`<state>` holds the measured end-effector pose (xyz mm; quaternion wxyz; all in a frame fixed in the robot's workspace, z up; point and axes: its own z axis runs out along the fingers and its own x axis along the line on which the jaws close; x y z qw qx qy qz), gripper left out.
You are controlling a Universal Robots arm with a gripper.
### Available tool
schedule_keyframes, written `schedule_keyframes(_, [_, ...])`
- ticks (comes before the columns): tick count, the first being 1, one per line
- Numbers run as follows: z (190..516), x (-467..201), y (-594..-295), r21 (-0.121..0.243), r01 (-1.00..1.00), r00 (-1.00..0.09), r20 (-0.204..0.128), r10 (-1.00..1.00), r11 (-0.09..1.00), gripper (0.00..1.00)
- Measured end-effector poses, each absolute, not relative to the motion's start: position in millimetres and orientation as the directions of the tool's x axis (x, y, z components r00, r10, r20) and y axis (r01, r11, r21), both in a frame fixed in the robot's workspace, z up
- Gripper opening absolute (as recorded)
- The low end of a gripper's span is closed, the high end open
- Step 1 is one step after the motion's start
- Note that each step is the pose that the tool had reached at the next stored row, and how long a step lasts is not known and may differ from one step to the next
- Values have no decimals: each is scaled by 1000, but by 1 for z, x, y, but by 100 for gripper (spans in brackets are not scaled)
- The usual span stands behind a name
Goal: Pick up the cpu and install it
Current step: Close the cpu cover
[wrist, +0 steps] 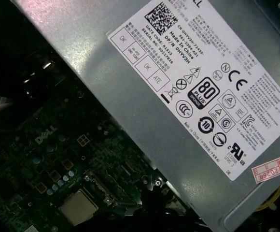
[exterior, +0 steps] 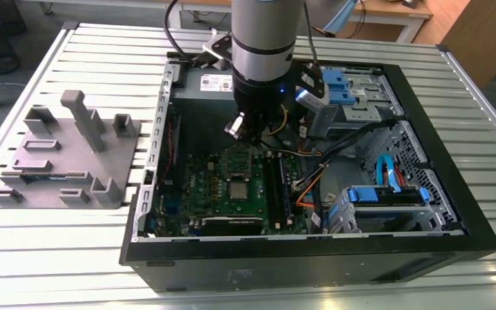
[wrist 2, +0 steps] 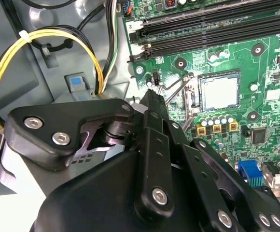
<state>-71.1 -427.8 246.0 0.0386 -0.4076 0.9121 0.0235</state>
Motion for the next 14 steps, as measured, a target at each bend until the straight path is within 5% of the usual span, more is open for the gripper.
schedule_keyframes(14, [249,-73,-431,11,-757,-651,-100,-753,653,11])
